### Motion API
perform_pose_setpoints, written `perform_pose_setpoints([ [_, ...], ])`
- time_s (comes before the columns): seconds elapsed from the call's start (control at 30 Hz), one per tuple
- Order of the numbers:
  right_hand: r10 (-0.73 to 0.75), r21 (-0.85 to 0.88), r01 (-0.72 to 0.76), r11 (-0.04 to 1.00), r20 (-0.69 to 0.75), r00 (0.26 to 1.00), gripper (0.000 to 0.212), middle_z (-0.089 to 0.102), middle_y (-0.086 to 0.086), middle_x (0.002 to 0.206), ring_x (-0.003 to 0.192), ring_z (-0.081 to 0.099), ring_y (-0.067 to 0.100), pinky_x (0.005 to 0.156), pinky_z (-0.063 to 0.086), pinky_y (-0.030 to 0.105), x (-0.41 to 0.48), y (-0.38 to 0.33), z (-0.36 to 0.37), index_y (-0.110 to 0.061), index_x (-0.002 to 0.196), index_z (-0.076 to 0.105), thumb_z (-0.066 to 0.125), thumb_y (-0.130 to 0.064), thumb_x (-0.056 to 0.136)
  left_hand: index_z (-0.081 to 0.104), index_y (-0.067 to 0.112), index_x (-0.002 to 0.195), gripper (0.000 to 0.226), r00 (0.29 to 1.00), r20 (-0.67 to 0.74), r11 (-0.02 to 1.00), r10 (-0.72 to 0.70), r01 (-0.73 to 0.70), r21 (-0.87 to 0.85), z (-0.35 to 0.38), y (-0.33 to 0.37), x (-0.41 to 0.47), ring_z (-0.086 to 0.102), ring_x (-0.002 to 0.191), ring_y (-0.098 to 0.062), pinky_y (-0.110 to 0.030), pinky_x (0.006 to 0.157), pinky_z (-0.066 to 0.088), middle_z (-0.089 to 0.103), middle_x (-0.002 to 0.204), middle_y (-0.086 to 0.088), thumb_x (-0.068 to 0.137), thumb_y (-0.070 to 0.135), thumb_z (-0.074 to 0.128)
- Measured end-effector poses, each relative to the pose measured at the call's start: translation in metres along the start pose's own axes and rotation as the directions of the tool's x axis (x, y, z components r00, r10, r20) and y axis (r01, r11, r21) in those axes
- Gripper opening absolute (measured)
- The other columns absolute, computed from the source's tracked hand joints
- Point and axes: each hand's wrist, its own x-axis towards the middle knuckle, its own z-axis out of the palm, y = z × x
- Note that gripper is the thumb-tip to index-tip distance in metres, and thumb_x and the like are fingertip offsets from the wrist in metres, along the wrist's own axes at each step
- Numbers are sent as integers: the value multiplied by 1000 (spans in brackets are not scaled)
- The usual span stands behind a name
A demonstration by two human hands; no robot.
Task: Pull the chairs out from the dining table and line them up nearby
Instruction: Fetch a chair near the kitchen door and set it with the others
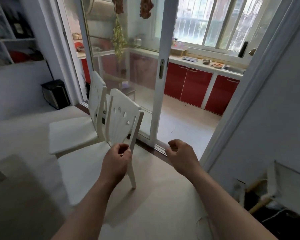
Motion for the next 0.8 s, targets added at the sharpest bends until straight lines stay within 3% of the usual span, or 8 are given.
perform_pose_setpoints([
  [0.1,-25,-8,26,1000,55,998,34,68,4,114,105,62,21,89,49,30,42,5,-5,-11,119,63,56,-27,90,57,10,123,31,999,-31,1000,-15,16,20,22,14,29,58,102,-19,-28,85,45,64,117,-7,95,21,50],
  [0.23,-84,1,84,996,129,988,24,66,2,105,97,61,19,82,47,27,83,7,-3,-12,111,63,54,-24,92,59,11,122,31,994,-101,999,-37,39,16,42,26,66,57,103,-17,-27,85,41,65,115,-6,94,21,52],
  [0.33,-106,7,107,994,152,983,23,69,4,101,94,62,21,85,51,33,124,7,2,-13,106,65,53,-24,90,59,11,122,31,991,-120,998,-63,65,14,59,27,97,57,101,-16,-27,86,41,64,114,-5,93,22,52],
  [0.6,-164,-37,177,983,235,958,34,66,2,113,102,61,20,86,48,29,259,-9,32,-14,120,61,53,-29,91,61,14,116,27,972,-172,987,-158,154,-36,91,23,213,60,101,-18,-27,86,43,64,106,-1,92,23,54],
  [0.8,-188,-27,207,978,313,931,24,64,2,98,90,62,21,81,51,33,350,-40,57,-14,110,62,52,-25,92,60,14,117,27,948,-196,968,-251,247,-49,94,28,300,58,97,-16,-25,82,41,64,107,0,92,24,53],
])
